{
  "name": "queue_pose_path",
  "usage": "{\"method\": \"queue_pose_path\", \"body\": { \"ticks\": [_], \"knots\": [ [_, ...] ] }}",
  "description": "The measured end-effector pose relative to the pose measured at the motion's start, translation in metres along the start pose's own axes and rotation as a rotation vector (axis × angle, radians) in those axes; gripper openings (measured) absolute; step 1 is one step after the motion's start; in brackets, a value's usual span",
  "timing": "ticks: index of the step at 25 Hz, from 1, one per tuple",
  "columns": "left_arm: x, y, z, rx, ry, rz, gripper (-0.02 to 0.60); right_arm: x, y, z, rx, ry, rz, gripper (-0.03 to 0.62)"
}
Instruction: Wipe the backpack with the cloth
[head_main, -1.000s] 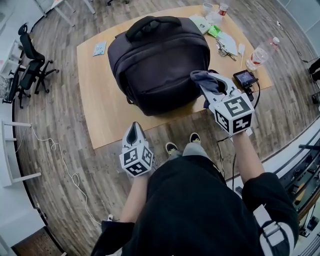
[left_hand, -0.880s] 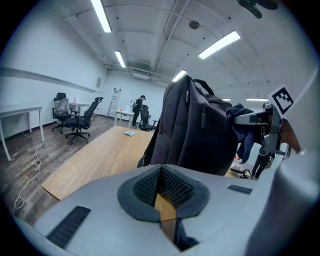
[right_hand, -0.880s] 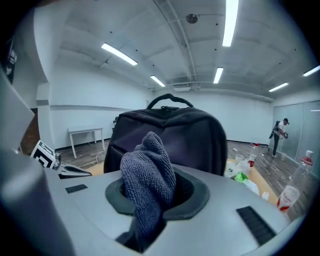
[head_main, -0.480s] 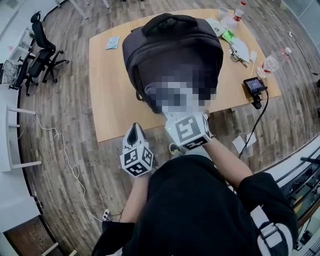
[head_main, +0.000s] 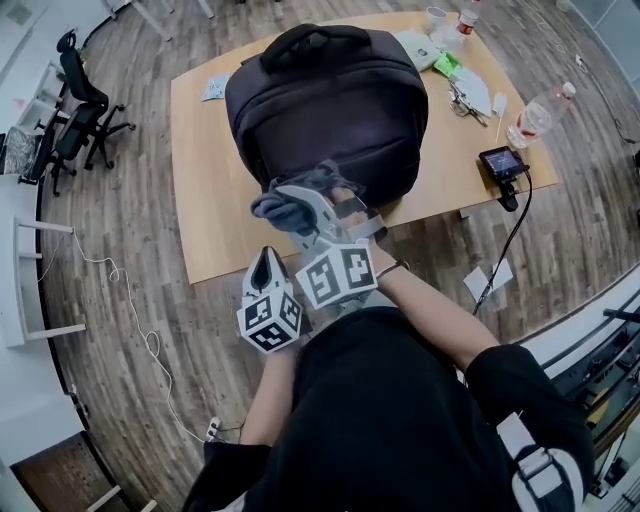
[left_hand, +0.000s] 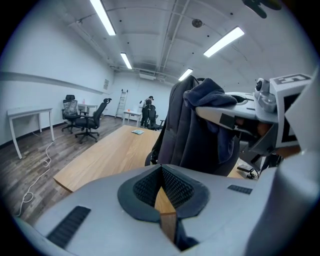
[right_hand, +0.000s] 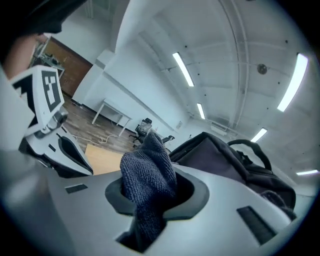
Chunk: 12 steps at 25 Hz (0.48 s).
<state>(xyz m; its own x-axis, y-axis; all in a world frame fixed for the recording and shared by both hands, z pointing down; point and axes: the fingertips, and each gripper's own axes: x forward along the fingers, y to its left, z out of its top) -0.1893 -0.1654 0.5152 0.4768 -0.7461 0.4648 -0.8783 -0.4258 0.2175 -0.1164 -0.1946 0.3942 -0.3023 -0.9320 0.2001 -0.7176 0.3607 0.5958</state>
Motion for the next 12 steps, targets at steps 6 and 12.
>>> {"method": "queue_pose_path", "body": {
  "ticks": [6,12],
  "knots": [
    [-0.019,0.003,-0.005,0.0,0.001,0.083,0.015,0.003,0.074,-0.048,-0.174,0.078,0.202,0.087],
    [-0.049,0.008,-0.016,-0.005,0.006,0.163,0.014,0.004,0.141,-0.116,-0.555,0.176,0.195,0.087]
  ]
}}
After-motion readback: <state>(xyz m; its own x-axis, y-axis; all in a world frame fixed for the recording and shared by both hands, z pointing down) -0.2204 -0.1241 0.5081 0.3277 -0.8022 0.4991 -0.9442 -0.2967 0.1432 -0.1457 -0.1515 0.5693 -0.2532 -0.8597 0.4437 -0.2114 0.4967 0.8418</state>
